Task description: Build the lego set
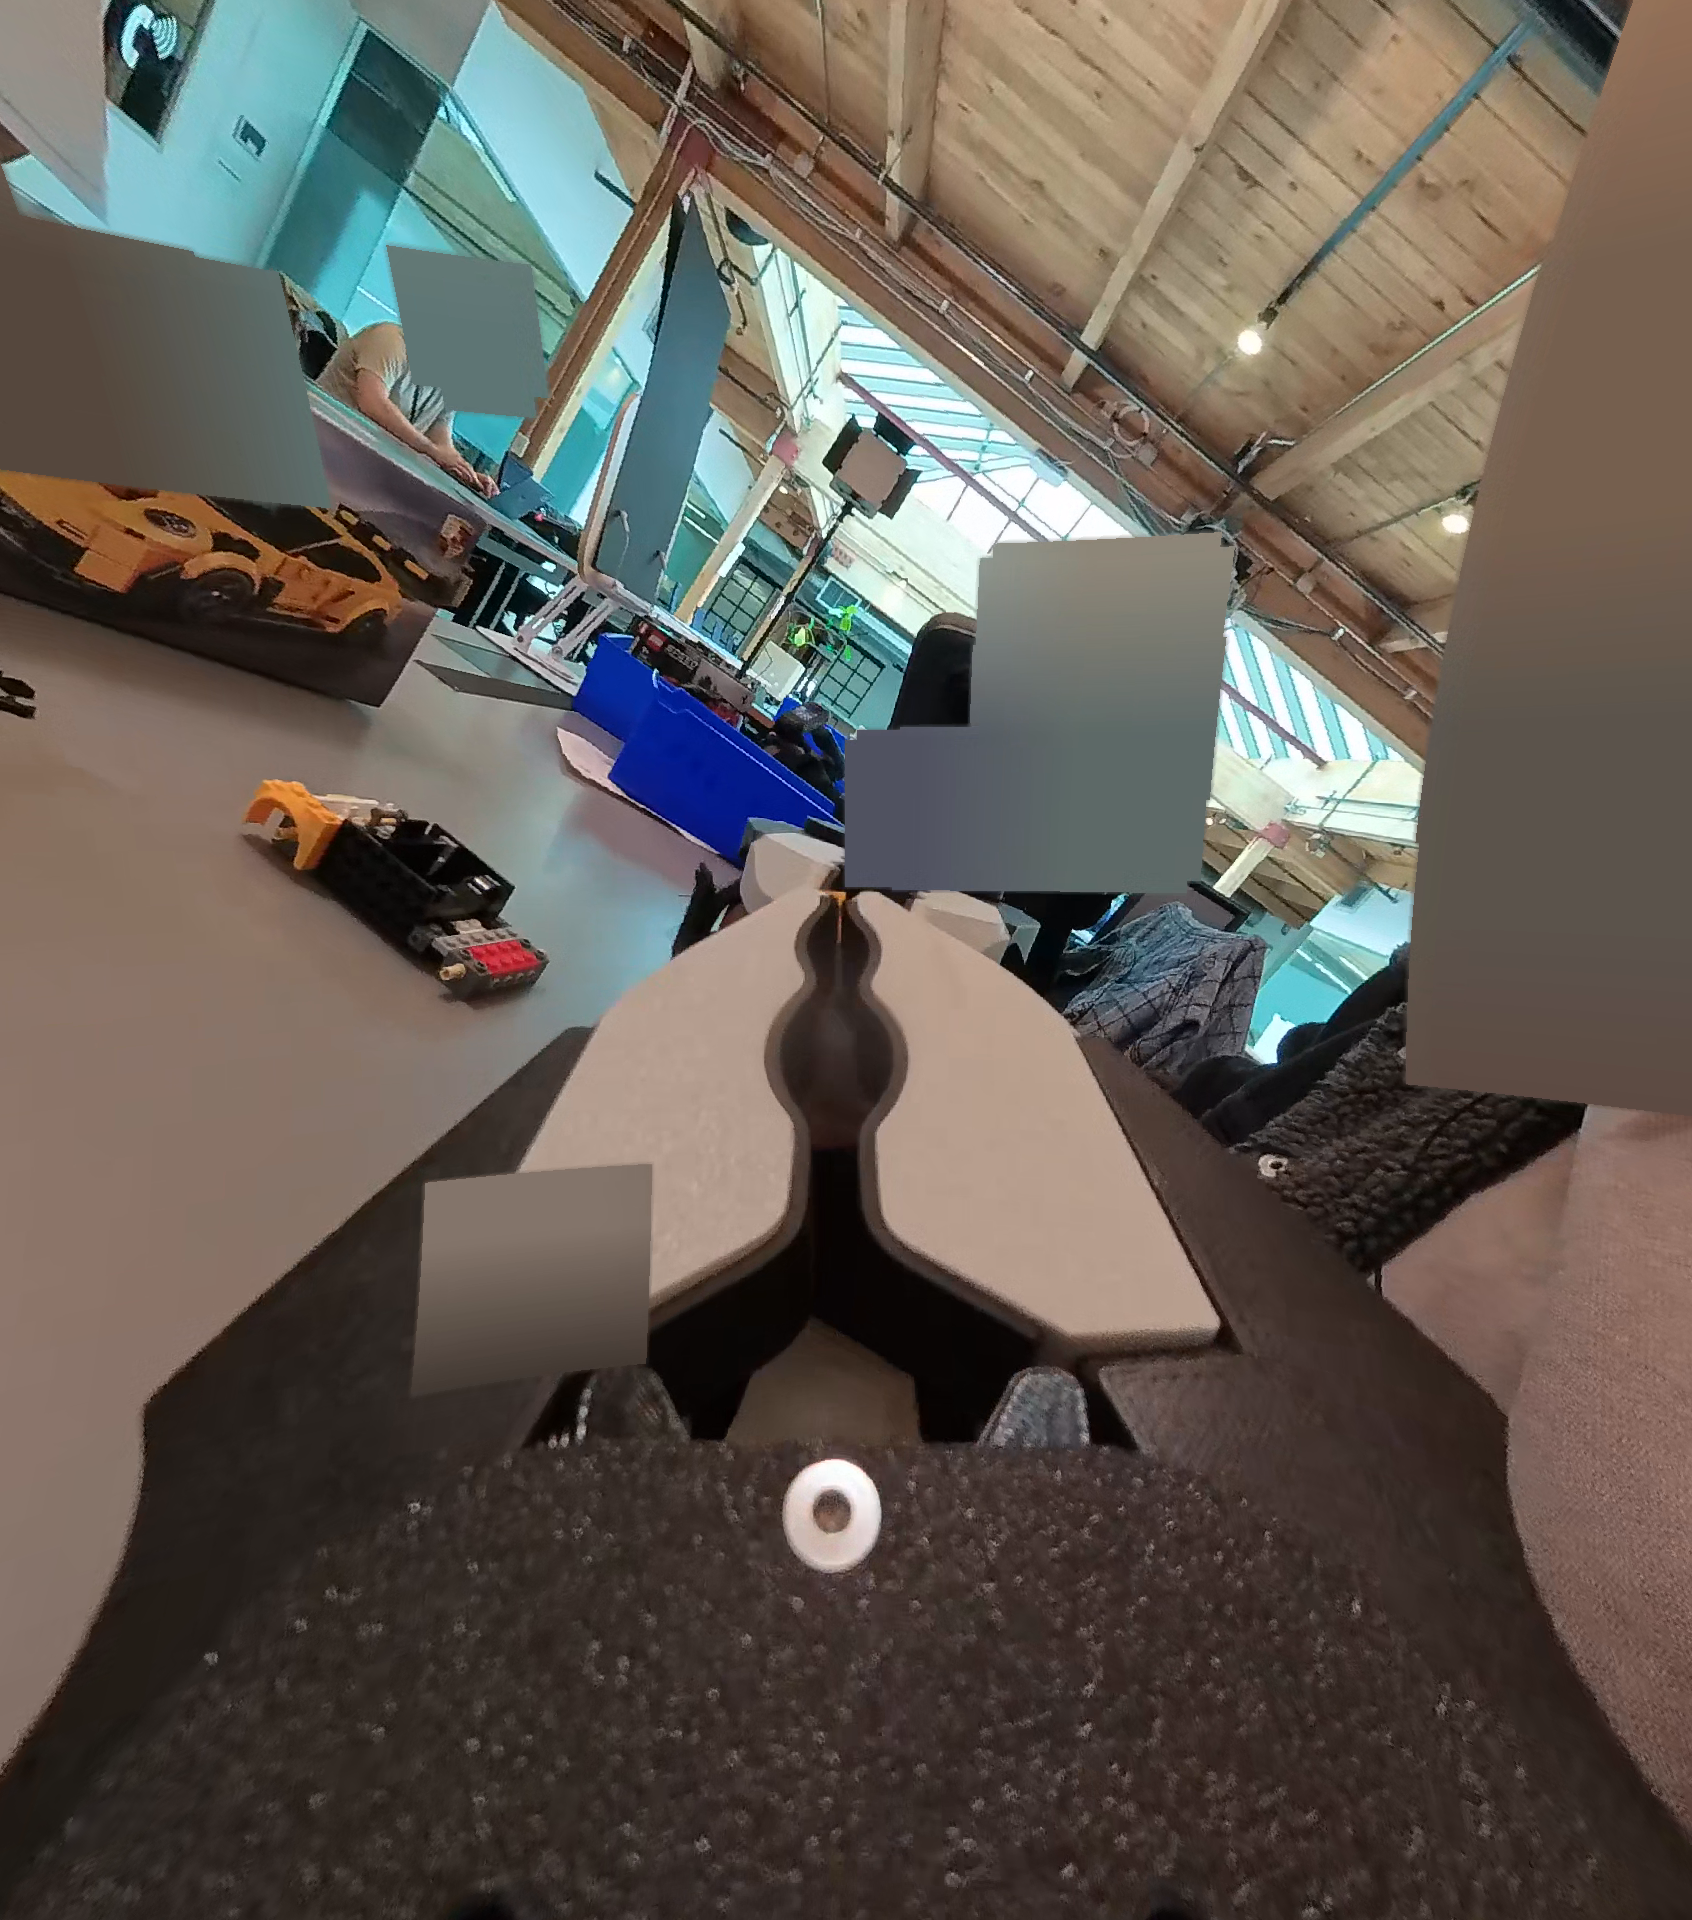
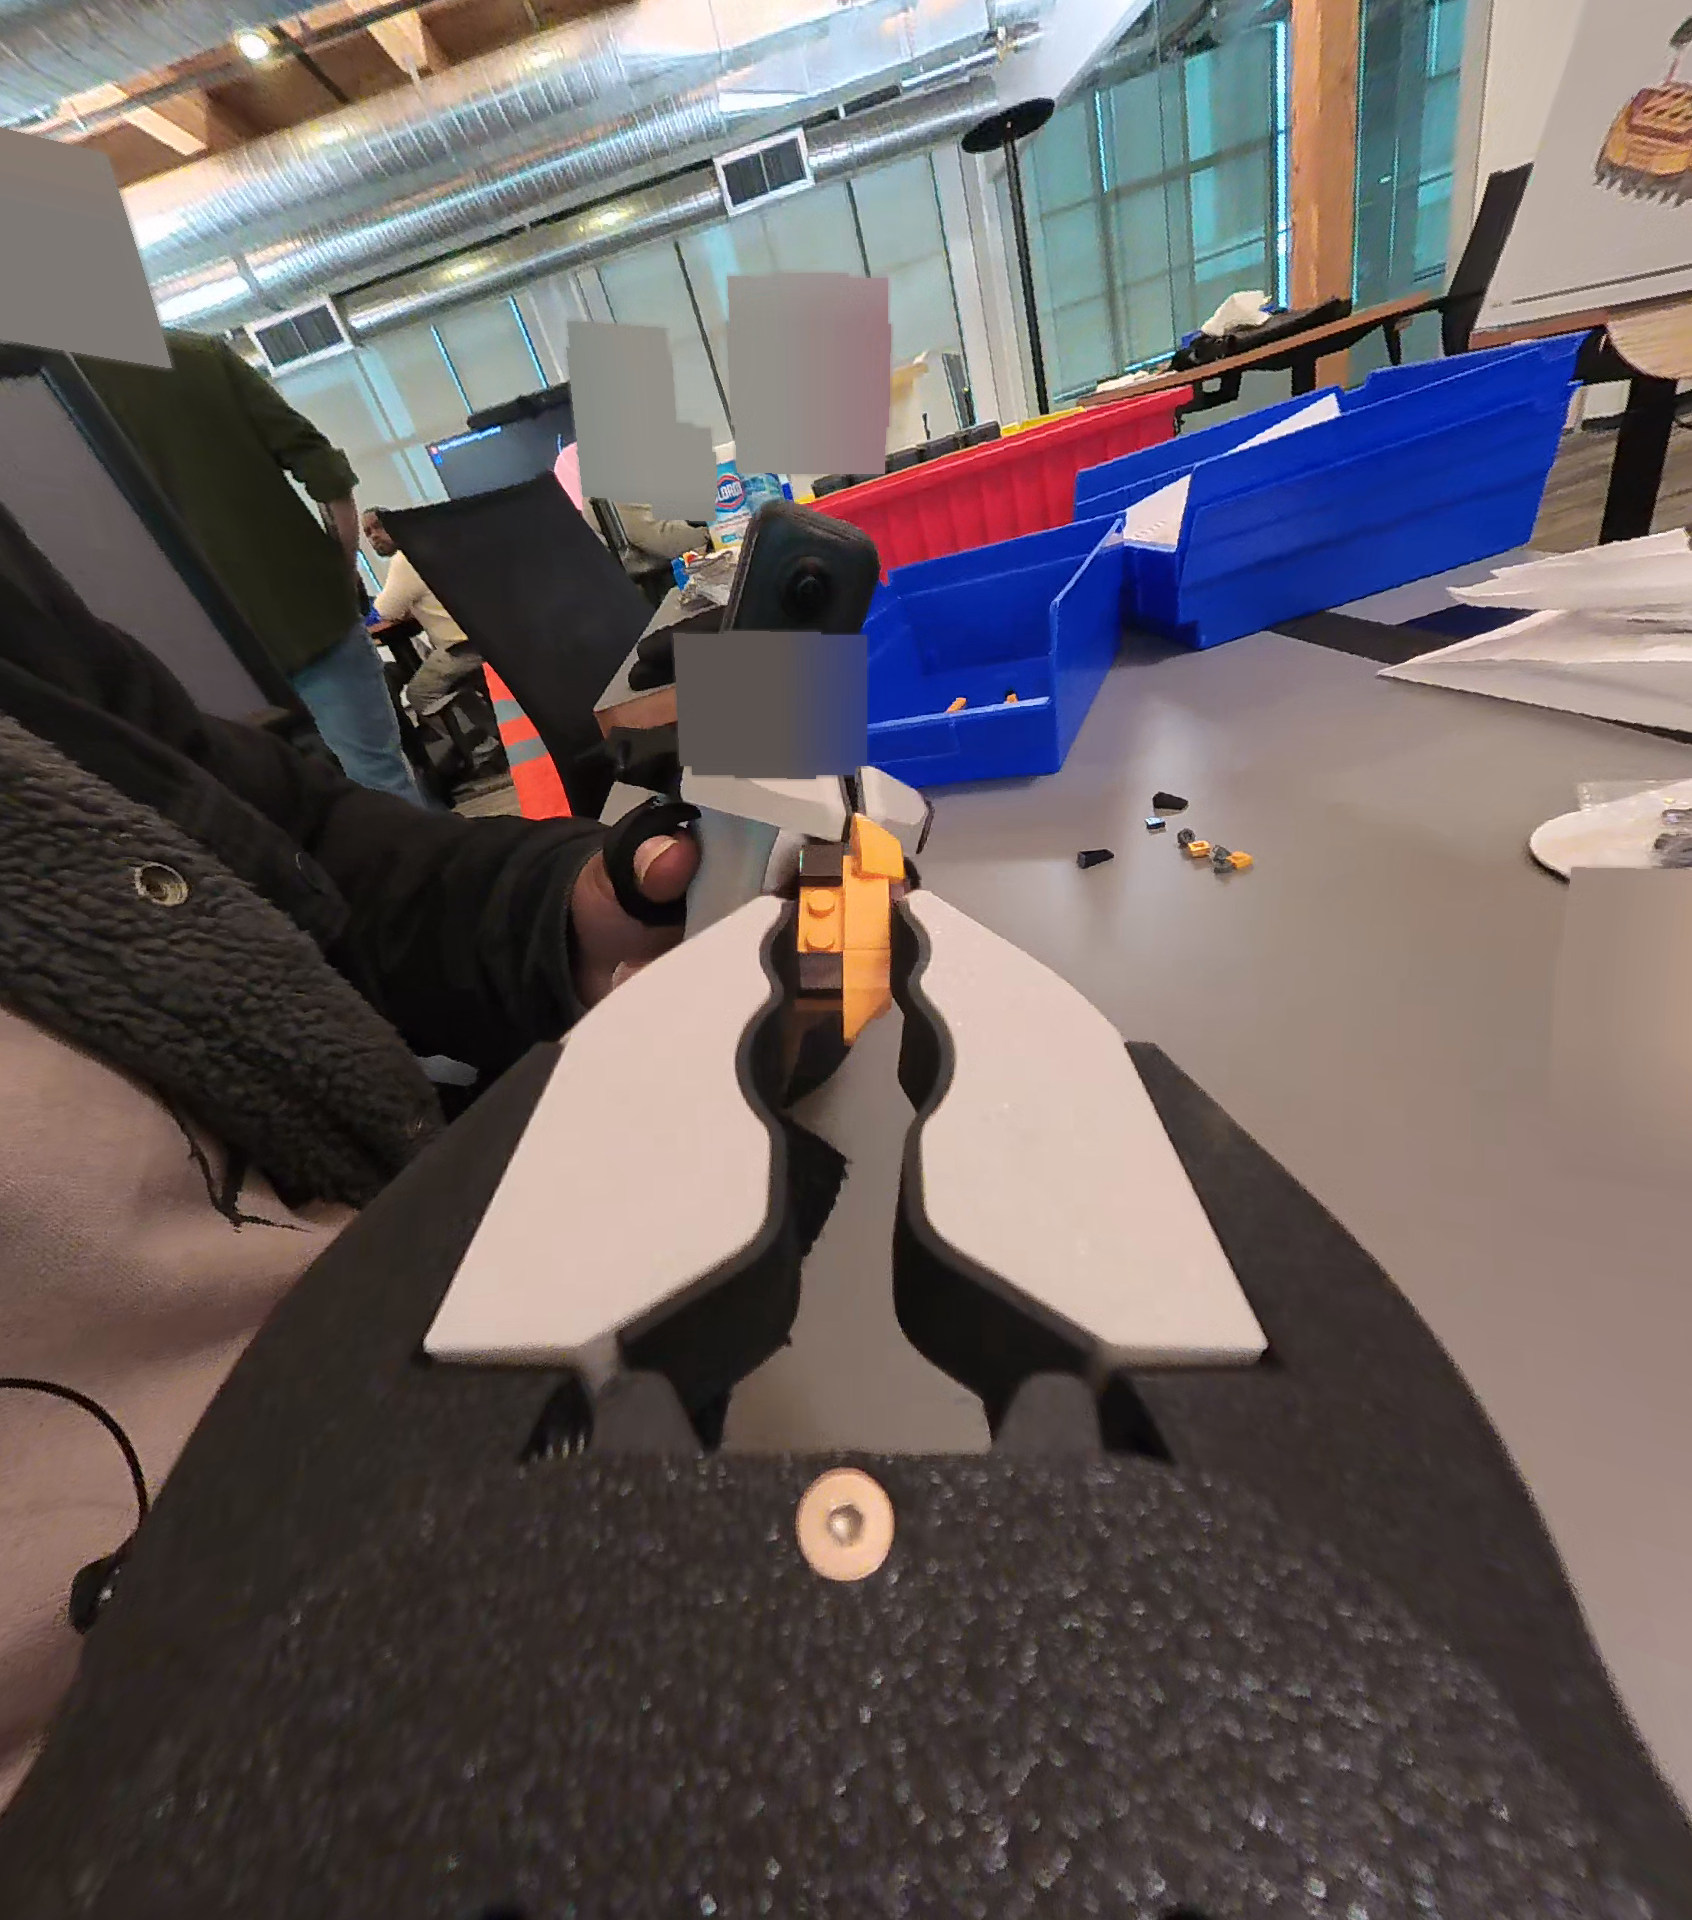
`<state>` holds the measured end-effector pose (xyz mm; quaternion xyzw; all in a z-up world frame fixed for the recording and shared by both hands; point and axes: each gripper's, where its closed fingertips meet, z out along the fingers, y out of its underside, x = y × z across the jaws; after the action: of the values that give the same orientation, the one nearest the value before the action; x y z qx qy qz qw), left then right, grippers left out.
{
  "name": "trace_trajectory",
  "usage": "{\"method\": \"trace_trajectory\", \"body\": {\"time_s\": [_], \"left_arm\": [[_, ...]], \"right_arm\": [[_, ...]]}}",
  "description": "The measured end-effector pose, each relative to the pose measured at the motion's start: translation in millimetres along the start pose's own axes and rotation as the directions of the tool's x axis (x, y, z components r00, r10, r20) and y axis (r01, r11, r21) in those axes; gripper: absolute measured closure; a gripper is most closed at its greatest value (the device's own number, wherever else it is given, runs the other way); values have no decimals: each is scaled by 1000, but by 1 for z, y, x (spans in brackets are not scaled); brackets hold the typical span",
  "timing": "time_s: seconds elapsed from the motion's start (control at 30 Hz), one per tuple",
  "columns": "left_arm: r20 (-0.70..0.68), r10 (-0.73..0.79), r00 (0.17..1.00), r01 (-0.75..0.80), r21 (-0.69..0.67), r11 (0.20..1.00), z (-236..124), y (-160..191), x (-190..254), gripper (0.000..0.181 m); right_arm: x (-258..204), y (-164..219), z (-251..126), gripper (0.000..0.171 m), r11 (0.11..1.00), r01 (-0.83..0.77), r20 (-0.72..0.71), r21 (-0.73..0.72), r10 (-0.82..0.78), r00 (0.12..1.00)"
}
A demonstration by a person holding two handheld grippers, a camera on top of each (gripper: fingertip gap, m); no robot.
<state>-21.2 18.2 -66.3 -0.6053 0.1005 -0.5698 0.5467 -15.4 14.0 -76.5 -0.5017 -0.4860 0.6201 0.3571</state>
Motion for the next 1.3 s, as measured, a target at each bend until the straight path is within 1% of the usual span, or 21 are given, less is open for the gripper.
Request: {"method": "trace_trajectory", "body": {"time_s": [0.03,0.13,0.23,0.4,0.53,0.67,0.77,0.87,0.9,1.0,1.03,1.1,1.17,1.3], "left_arm": [[-2,9,1000,-9,-8,1000,0,0,1,180],[-17,48,999,-49,-35,998,0,1,5,181],[-49,110,993,-114,-78,990,0,2,12,181],[-125,222,967,-241,-166,956,-2,5,24,181],[-165,279,946,-314,-245,917,-3,7,30,181],[-180,299,937,-340,-287,895,0,5,34,181],[-177,309,934,-351,-309,884,0,4,33,181],[-141,325,935,-354,-336,873,-7,4,27,181],[-125,343,931,-364,-380,850,-11,9,22,181],[-116,434,894,-414,-583,699,-32,36,6,181],[-105,438,893,-394,-656,644,-40,46,0,179],[-58,426,903,-302,-790,533,-59,67,-14,175],[-64,428,901,-269,-858,438,-70,86,-17,172],[-147,527,837,-310,-921,235,-79,115,-27,171]], "right_arm": [[0,1,0,155,1000,15,-3,-7,-15,1000],[-3,1,0,155,998,66,2,-11,-66,998],[-8,1,1,155,988,156,0,-10,-156,988],[-17,-2,1,155,967,252,14,30,-252,968],[-23,-7,-1,154,962,262,34,81,-265,964],[-27,-8,-1,154,964,245,58,101,-251,966],[-26,-6,0,154,971,220,63,90,-226,972],[-17,-3,-1,154,976,209,27,56,-211,977],[-13,-2,-1,155,977,206,15,48,-207,978],[-6,0,-2,155,981,195,-15,19,-195,981],[-3,1,-2,155,981,194,-24,10,-193,981],[2,3,-2,154,983,182,-43,-9,-183,982],[5,5,-2,154,985,173,-56,-21,-174,983],[8,5,-3,154,987,162,-64,-23,-163,985]]}}
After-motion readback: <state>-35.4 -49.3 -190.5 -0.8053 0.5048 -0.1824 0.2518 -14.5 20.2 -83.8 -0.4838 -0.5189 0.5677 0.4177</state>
